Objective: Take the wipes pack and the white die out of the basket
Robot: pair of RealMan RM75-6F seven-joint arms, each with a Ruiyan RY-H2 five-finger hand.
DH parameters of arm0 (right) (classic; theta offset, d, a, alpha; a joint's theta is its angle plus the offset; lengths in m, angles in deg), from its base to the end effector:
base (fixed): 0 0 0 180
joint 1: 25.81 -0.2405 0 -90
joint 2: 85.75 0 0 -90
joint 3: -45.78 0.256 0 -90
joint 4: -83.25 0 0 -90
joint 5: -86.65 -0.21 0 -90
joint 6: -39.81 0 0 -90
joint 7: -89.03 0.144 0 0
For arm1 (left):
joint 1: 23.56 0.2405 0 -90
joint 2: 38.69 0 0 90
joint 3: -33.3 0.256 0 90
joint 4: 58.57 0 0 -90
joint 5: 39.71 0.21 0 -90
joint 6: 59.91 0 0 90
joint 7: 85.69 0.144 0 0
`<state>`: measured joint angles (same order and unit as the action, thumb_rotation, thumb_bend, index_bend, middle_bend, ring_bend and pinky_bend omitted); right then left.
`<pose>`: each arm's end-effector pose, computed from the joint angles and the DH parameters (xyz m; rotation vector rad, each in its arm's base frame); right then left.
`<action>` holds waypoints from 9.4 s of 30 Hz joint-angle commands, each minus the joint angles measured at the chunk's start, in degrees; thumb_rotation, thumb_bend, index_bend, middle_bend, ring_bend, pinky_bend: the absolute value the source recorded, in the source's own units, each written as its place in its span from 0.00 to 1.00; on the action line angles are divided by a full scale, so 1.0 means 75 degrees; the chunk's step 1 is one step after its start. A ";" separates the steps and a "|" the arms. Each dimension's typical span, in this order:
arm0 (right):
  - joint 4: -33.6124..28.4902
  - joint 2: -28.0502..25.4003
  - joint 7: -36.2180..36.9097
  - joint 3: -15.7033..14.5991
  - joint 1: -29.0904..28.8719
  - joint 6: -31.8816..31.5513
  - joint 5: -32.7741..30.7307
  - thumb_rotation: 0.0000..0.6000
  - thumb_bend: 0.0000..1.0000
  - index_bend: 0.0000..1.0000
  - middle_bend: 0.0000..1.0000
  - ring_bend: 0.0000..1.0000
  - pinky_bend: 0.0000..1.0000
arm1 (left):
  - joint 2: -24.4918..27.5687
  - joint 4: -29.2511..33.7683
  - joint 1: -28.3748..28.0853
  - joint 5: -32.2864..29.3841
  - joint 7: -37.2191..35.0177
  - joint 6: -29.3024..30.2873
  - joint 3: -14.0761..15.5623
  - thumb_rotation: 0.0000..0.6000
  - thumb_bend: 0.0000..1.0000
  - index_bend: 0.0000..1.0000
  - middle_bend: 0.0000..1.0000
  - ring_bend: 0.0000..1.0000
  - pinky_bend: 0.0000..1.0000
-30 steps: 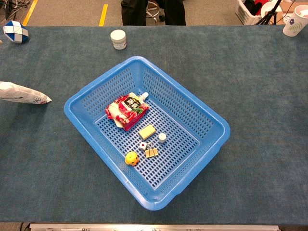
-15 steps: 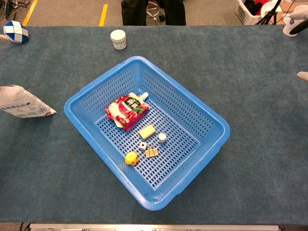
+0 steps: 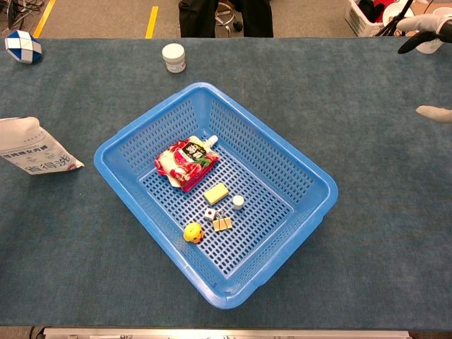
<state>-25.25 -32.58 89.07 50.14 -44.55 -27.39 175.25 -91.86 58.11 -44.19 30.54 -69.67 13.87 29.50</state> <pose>-0.2213 -0.2351 0.1513 1.7526 -0.9743 0.9757 -0.2195 0.2387 0.1632 -1.5383 -0.9682 -0.8372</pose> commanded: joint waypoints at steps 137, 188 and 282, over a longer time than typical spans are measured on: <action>0.0885 0.4862 -0.6183 -0.1338 -0.6469 0.3268 -0.4631 1.00 0.25 0.48 0.39 0.20 0.20 | 0.0874 0.0533 0.0778 0.0324 -0.1022 0.0053 -0.0113 1.00 0.00 0.00 0.00 0.00 0.00; -0.0569 0.3911 -0.5908 -0.2001 -0.6509 0.3164 -0.4310 1.00 0.33 0.52 0.39 0.22 0.25 | 0.0867 0.0592 0.0684 0.0348 -0.1028 -0.0165 -0.0171 1.00 0.00 0.00 0.00 0.00 0.00; 0.2425 0.6245 -0.7206 -0.1330 -0.6293 0.3045 -0.3519 1.00 0.28 0.52 0.39 0.26 0.33 | 0.1122 0.0595 0.0831 0.0256 -0.1495 -0.0138 -0.0188 1.00 0.00 0.00 0.00 0.00 0.00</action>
<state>-7.08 14.23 35.05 40.17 -91.77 -4.55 148.83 -83.42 62.58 -37.92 32.49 -80.87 12.86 28.13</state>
